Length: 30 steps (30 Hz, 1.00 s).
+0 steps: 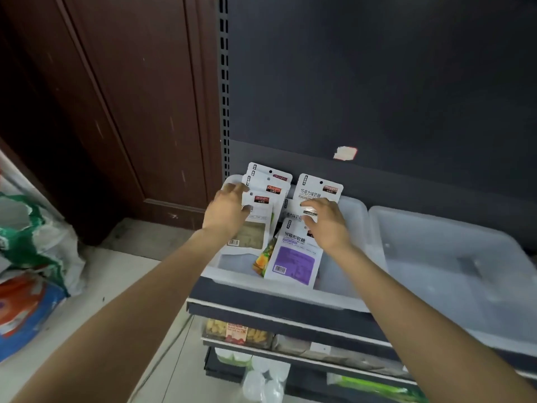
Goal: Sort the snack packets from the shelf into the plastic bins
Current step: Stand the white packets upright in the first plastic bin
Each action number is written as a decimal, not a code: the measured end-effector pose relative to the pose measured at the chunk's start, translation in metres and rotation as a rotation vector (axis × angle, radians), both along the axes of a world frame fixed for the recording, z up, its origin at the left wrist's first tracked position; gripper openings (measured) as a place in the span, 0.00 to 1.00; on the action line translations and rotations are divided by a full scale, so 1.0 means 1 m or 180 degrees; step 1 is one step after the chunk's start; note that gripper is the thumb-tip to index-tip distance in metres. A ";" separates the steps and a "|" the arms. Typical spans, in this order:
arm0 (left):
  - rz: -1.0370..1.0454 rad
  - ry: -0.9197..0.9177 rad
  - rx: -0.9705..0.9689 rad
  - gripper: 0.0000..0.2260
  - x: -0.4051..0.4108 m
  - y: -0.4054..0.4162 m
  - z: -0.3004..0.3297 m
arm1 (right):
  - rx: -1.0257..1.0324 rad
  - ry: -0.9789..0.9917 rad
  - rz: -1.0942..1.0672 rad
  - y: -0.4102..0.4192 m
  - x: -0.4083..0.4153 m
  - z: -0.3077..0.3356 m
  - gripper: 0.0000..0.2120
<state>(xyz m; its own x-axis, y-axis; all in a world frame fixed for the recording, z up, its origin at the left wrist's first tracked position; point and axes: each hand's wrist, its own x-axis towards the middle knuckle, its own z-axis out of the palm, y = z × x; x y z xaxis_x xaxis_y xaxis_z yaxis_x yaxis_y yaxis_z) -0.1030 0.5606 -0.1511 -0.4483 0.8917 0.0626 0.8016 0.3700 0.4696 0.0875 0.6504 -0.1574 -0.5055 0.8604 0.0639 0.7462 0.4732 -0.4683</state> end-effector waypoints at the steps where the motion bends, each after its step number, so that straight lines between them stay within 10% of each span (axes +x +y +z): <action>1: -0.0199 -0.0060 0.0075 0.17 0.005 -0.004 0.005 | 0.0108 0.0085 -0.0043 -0.007 0.005 0.003 0.16; 16: -0.2036 0.0944 0.0530 0.14 0.183 -0.022 0.063 | 0.0272 -0.0061 -0.1203 -0.086 0.168 0.052 0.15; 30: -0.3294 0.0451 0.0749 0.13 0.517 0.014 0.072 | 0.0143 -0.0036 -0.2971 -0.131 0.481 0.052 0.16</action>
